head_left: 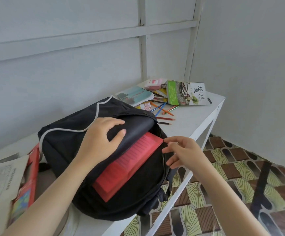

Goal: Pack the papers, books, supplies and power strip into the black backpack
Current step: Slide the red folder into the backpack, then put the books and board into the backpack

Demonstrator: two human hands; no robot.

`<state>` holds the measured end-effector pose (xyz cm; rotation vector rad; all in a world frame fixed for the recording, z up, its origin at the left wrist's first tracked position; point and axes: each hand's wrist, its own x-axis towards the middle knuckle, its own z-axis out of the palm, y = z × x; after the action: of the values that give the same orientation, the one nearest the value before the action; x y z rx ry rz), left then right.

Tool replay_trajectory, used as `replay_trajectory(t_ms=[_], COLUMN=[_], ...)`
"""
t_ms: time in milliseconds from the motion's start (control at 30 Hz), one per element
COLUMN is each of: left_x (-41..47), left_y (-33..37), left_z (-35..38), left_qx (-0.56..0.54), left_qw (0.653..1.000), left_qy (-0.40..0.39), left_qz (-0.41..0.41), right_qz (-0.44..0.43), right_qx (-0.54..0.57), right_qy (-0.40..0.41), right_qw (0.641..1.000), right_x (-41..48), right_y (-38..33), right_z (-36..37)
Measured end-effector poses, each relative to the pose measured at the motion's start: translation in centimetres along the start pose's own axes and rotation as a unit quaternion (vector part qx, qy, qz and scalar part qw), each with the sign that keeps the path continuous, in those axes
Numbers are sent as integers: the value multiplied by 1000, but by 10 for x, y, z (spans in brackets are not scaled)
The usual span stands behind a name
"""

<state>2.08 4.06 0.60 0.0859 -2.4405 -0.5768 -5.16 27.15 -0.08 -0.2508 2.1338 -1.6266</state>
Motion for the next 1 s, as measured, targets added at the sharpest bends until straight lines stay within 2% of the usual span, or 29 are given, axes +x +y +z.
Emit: replay_trajectory(t_ms=[100,167,333,433,533,633,767,867,1000], left_x=[24,41,80,88,78,66,63,61,59], left_y=[15,20,7,-13,-28,-37,-38,-39,-37], left_z=[13,24,55,76,95,107,113,115,116], left_qx=[-59,-64,28,81,84,63,65,59,53], left_qw=[997,997,995,979,958,959,966,967,967], left_qy=[39,31,-73,-135,-183,-167,-131,-126,-116], left_qz=[-21,-31,-63,-126,-203,-219,-212,-213,-222], right_qz=[-1,-2,0,11,12,-4,-26,-29,29], right_qx=[-22,-33,-62,-67,-89,-109,-123,-76,-2], right_qy=[20,29,30,8,-16,-28,-5,2,18], right_qw=[1000,999,998,998,996,994,992,997,999], right_x=[21,41,111,159,206,247,291,317,342], right_y=[-2,-6,-22,-30,-35,-40,-47,-50,-52], right_z=[-14,-26,-49,-53,-50,-37,-13,2,17])
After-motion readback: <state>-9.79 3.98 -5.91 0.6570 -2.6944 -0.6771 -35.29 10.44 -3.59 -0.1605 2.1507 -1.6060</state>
